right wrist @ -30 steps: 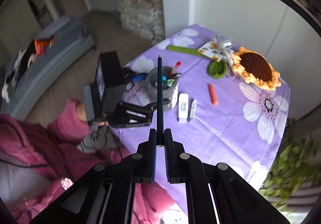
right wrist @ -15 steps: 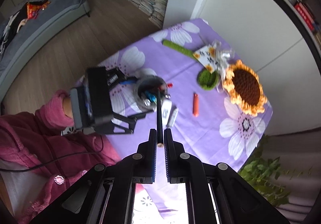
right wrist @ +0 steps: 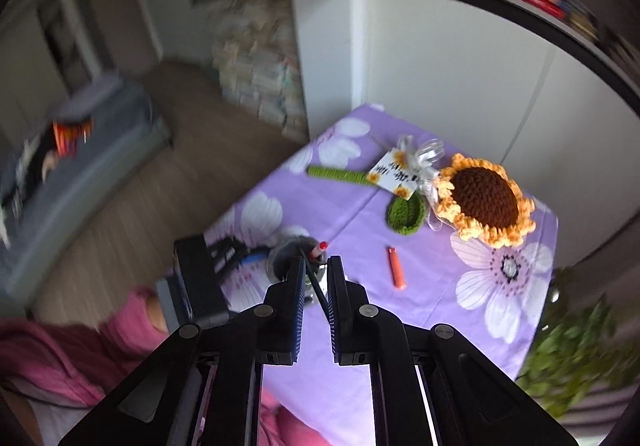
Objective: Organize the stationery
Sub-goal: 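Lift the dark green marker and drop it into the grey cup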
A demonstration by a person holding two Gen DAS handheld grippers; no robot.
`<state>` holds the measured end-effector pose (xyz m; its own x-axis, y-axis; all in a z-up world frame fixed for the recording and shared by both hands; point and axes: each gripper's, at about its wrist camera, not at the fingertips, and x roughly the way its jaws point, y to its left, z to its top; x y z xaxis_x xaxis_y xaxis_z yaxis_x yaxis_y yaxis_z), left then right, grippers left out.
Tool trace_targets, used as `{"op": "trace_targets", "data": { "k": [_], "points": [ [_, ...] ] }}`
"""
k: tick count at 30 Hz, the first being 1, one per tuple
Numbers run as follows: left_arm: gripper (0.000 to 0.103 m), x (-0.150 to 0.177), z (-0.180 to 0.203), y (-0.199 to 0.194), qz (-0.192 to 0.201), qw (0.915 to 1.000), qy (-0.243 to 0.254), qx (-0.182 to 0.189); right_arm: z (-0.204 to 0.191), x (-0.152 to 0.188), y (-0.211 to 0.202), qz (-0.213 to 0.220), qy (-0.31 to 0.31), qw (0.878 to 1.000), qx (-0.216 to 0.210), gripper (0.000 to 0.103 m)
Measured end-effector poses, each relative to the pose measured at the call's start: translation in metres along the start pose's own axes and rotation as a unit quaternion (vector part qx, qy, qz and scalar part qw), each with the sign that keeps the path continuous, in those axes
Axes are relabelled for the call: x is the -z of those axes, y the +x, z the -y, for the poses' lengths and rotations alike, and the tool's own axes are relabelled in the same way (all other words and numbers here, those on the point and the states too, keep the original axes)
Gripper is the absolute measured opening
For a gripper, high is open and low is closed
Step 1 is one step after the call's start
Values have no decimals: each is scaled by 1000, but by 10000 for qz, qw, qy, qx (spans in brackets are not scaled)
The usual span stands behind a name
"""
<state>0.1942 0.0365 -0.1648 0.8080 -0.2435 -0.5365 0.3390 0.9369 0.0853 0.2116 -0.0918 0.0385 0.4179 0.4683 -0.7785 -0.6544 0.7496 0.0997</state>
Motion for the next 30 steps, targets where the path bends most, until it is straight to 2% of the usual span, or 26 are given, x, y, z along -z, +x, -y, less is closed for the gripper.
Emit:
{"op": "trace_targets", "data": {
  "k": [1,2,4,6,9,13,16,18,22,27,30],
  "points": [
    [72,0,0,0,7,10000,-11,0,7,11,-3,151,186,9997,14,17],
    [71,0,1,0,7,10000,-16,-1,15,26,-1,237,334,9992,-33,28],
    [72,0,1,0,6,10000,-13,-3,21,56,12,268,537,9982,52,38],
    [72,0,1,0,-11,10000,-9,-4,19,79,21,432,568,9974,66,38],
    [72,-1,3,-1,-28,10000,-9,-24,19,101,33,856,742,9933,-208,38],
    [72,-1,2,-2,-45,10000,-7,-31,31,110,47,1361,1250,9809,-602,38],
    [72,-1,2,-2,-59,10000,5,-34,33,110,57,1412,1407,9776,-675,38],
    [72,-1,2,-2,-58,10000,6,-36,36,109,60,1538,1493,9736,-789,37],
    [72,-1,1,-2,-56,10000,-10,-43,34,103,61,1608,1412,9722,-955,9],
    [72,-1,1,-2,-55,10000,7,-41,25,91,57,1538,1215,9767,-873,8],
    [72,-1,1,-2,-49,10000,7,-33,18,71,47,1516,844,9819,-760,8]
  ]
}}
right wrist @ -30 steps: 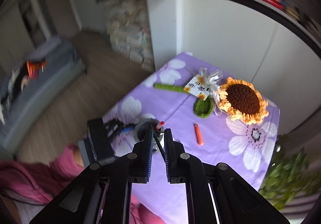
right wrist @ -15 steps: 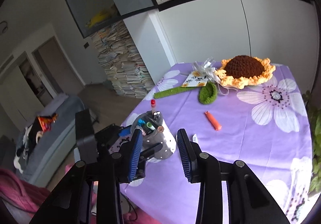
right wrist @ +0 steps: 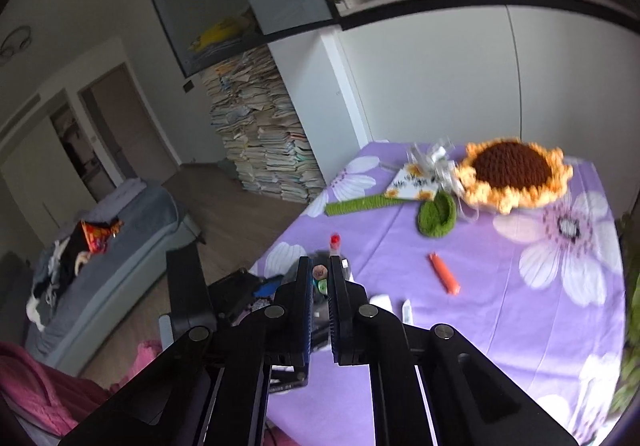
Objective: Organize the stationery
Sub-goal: 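Lift the dark green marker and drop it into the grey cup, then grasp the orange highlighter with the right gripper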
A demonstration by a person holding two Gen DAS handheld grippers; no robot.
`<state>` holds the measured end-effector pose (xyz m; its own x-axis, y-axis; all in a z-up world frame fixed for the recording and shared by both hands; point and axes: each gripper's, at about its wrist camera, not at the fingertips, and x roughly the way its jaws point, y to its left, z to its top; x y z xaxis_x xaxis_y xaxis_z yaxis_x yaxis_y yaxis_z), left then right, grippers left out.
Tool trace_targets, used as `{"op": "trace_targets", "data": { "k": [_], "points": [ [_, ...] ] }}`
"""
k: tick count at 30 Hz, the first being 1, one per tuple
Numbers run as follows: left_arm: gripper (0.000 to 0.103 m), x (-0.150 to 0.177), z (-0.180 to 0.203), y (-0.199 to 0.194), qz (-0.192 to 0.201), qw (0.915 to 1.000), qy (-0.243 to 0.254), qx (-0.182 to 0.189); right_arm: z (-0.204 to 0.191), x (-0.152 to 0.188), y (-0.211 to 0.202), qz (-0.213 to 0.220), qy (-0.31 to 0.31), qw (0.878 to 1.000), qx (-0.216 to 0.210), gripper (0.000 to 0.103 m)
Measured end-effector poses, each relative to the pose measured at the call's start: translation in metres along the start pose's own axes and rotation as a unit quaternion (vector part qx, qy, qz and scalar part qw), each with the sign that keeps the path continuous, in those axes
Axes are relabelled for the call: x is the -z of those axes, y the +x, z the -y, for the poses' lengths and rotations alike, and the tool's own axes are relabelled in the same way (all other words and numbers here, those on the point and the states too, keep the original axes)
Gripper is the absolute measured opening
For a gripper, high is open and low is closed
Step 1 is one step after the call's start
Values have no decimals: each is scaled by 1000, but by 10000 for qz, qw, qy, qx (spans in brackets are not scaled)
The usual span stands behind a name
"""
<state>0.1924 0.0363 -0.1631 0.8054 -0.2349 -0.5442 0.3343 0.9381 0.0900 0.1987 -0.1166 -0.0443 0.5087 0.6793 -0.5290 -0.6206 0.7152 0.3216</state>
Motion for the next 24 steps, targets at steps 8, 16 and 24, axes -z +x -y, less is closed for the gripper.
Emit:
{"op": "trace_targets", "data": {
  "k": [8,16,24],
  "points": [
    [72,0,0,0,5,10000,1,-20,-29,-50,31,-632,-802,9944,254,8],
    [72,0,-1,0,0,10000,7,-14,-38,-32,72,-1125,-1072,9874,309,8],
    [72,1,0,0,9,10000,-4,-12,-12,-31,53,-1130,-324,9930,-112,8]
  ]
}}
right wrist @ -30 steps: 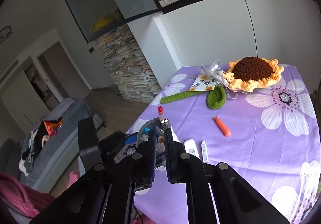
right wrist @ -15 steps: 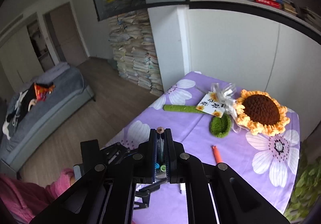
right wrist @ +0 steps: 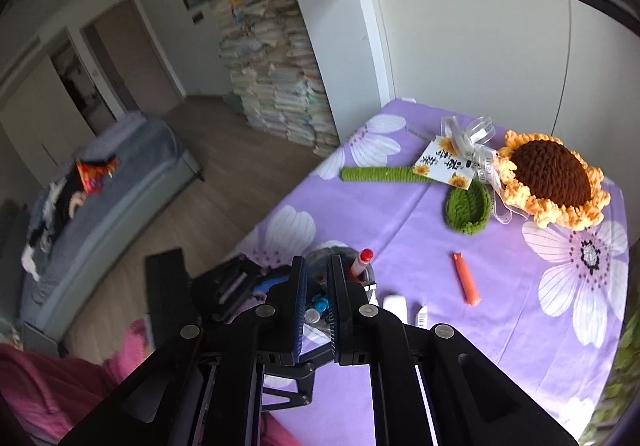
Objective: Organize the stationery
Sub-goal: 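Grasp the orange highlighter with the right gripper, then carry the orange highlighter over the grey cup and drop it in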
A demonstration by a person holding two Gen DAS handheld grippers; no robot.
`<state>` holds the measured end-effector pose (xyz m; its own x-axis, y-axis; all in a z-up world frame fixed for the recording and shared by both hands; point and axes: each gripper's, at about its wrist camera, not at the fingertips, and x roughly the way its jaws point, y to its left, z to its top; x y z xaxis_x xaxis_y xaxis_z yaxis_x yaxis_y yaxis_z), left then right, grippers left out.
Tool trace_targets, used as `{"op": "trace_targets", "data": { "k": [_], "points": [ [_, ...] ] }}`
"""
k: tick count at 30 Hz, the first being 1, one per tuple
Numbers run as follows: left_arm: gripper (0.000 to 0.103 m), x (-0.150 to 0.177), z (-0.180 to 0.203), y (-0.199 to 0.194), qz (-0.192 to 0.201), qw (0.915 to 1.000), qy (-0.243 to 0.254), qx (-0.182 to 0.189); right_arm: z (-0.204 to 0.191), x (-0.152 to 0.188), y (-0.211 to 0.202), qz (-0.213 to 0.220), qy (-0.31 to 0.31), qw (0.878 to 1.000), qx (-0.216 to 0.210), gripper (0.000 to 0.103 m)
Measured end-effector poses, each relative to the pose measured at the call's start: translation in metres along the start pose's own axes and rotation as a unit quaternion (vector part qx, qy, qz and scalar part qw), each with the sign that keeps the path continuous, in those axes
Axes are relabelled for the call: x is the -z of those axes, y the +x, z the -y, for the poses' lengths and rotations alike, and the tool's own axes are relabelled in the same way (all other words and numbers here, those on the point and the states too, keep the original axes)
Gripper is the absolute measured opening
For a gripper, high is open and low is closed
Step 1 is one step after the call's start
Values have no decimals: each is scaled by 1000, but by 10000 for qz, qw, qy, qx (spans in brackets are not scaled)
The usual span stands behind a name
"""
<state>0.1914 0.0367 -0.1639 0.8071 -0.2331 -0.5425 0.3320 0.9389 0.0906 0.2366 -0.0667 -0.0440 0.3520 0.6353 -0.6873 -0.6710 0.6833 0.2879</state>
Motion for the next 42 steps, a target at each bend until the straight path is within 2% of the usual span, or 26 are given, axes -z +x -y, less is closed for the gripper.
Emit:
{"op": "trace_targets", "data": {
  "k": [3,4,5,6,8,9,11,14,23,24,25,26,27,31,33,38,40,42],
  "points": [
    [72,0,0,0,0,10000,-7,0,19,-1,-22,405,307,9987,-32,13],
    [72,0,0,0,-3,10000,-7,-2,27,-1,-25,485,423,9979,77,23],
    [72,0,0,0,-5,10000,-3,-6,37,-1,-24,493,507,9968,359,38],
    [72,0,0,0,-8,10000,-2,-10,47,0,-19,401,538,9947,783,42],
    [72,0,0,0,-9,10000,-2,-14,68,4,9,-42,455,9851,1659,42],
    [72,0,0,-1,-11,10000,-6,-14,81,8,27,-319,441,9823,1793,42],
    [72,0,0,0,-20,10000,-11,-15,105,18,59,-797,609,9827,1555,42],
    [72,0,0,-1,-24,10000,5,-19,121,28,88,-1102,641,9810,1461,42],
    [72,-1,-2,0,-34,10000,-64,22,124,37,122,-1203,370,9843,1235,42],
    [72,-1,-2,0,-30,10000,-65,11,124,38,126,-1234,326,9833,1294,40],
    [72,-1,-2,0,-25,10000,-67,1,125,39,128,-1260,272,9817,1405,25],
    [72,-1,-2,0,-24,10000,-71,-3,123,39,130,-1234,172,9802,1538,15],
    [72,-1,-2,0,-22,10000,-74,-6,123,39,129,-1229,182,9801,1548,14],
    [72,0,-2,0,-14,9999,-118,2,116,37,108,-916,360,9855,1381,14],
    [72,0,-1,0,2,9999,-108,-17,104,33,87,-777,389,9894,1167,14],
    [71,2,0,0,54,9999,-80,-57,40,13,17,-322,-194,9968,703,14],
    [71,3,-1,0,59,9999,-118,-44,15,5,-7,-299,-483,9970,535,14],
    [71,2,-1,1,67,9999,-132,-43,-5,-2,-24,-468,-525,9975,89,14]
  ]
}}
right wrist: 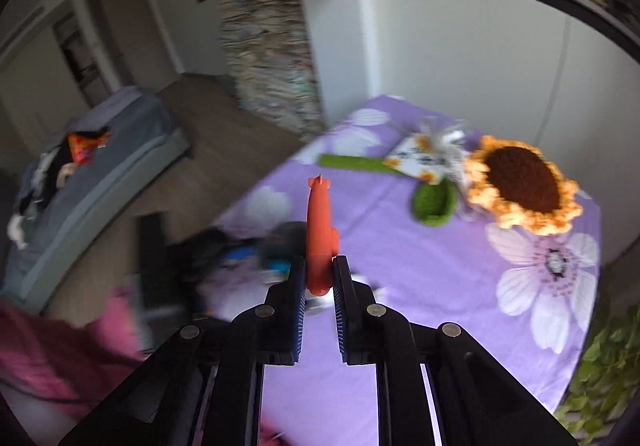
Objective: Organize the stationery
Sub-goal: 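Carry the orange highlighter over the grey cup and drop it in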
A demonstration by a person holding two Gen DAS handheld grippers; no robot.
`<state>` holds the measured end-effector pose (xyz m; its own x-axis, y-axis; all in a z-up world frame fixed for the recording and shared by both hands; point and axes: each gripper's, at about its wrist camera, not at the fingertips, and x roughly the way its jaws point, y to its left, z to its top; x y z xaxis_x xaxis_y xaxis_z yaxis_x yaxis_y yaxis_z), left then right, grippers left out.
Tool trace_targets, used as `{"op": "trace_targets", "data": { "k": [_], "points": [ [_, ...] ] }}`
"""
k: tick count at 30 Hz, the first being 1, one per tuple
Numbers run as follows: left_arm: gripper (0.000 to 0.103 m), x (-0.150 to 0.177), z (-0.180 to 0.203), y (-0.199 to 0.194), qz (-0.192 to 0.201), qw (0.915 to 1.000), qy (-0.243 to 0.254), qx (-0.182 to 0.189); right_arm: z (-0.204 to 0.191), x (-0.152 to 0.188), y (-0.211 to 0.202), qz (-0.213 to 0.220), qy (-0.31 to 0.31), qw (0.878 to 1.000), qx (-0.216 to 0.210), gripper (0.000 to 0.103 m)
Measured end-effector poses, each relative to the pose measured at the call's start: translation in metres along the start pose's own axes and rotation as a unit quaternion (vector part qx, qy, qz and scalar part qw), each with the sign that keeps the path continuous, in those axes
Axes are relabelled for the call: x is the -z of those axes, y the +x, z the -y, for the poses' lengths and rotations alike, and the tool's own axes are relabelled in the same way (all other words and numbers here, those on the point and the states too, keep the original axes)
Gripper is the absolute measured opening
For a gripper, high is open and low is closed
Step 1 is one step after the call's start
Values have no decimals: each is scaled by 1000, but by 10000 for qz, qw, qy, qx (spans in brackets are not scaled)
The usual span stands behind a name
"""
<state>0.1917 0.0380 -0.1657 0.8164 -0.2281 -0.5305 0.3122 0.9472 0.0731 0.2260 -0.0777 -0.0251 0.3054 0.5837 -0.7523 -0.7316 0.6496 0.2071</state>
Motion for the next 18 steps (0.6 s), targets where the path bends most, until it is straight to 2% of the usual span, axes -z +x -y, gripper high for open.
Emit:
{"op": "trace_targets", "data": {
  "k": [2,4,8,12,16,18],
  "points": [
    [71,0,-1,1,20,10000,-27,-8,-16,-3,-7,-222,40,9989,-408,14],
    [70,0,0,1,33,10000,-40,-27,-27,-1,-8,-425,54,9981,-440,14],
    [70,2,1,-1,54,10000,-12,-22,-44,7,3,-808,-391,9957,248,14],
    [70,3,1,-3,74,10000,-4,-2,-55,10,18,-1334,-805,9865,498,14],
    [70,3,1,-2,80,10000,-1,-7,-59,-4,37,-1882,-1148,9727,720,14],
    [70,3,1,-2,79,10000,4,-8,-60,-15,45,-2163,-1390,9609,1028,14]
  ]
}}
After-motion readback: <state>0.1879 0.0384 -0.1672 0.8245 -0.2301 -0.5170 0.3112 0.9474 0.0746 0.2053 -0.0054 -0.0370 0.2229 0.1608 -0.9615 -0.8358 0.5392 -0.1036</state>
